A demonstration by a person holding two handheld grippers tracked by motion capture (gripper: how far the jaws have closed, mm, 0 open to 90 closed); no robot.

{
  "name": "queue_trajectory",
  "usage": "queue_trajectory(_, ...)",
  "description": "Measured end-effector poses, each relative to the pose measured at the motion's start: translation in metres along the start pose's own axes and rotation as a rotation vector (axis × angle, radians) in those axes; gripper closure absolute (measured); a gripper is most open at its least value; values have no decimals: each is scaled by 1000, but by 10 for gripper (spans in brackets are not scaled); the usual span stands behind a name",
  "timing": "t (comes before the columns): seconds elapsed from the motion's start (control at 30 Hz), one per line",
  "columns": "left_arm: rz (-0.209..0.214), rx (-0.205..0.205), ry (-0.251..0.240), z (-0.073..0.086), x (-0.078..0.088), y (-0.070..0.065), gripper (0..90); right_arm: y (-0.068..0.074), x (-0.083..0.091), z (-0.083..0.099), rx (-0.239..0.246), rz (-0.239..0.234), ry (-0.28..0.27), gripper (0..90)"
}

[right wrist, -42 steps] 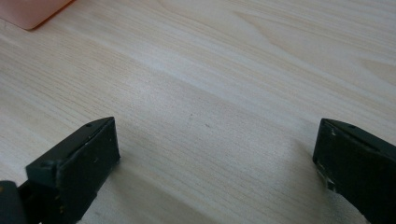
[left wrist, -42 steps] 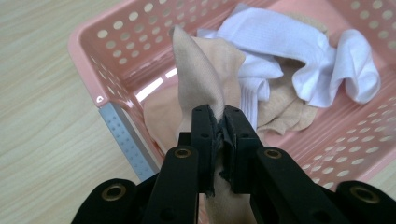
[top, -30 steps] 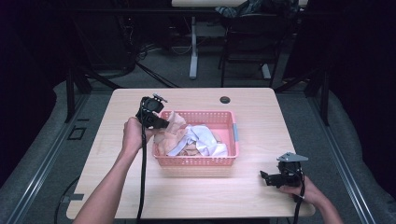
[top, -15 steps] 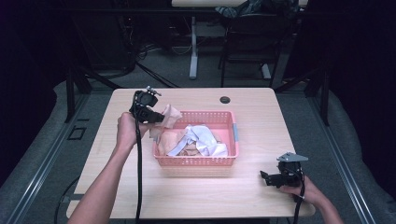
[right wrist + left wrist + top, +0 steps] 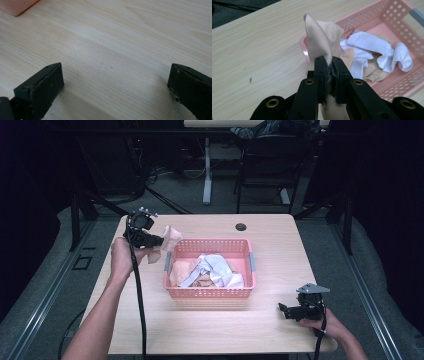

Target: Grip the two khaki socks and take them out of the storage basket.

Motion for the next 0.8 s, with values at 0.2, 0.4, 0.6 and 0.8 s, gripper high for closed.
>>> queue_trajectory(0.2,-18,21,-14,6,11,11,831,0,0,0,0,0,0,0)
queue_trajectory(0.4,-41,37,-20,14,21,24,830,-1,-1,0,8,-7,-6,0)
queue_trajectory(0.6,-66,59,-29,25,31,36,829,0,-1,-1,16,-22,-6,0)
queue_trajectory(0.8,-92,93,-40,38,36,51,829,0,-1,-1,16,-22,-6,0)
Point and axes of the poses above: each handheld gripper's, and its own axes: x roughly backward along the jaws, z roughly out of its underside, y roughly to its left, the point moved 8 cm from there along -x, roughly forward along the jaws, and after that the axes turned 11 degrees about z, right-handed, at the moved point
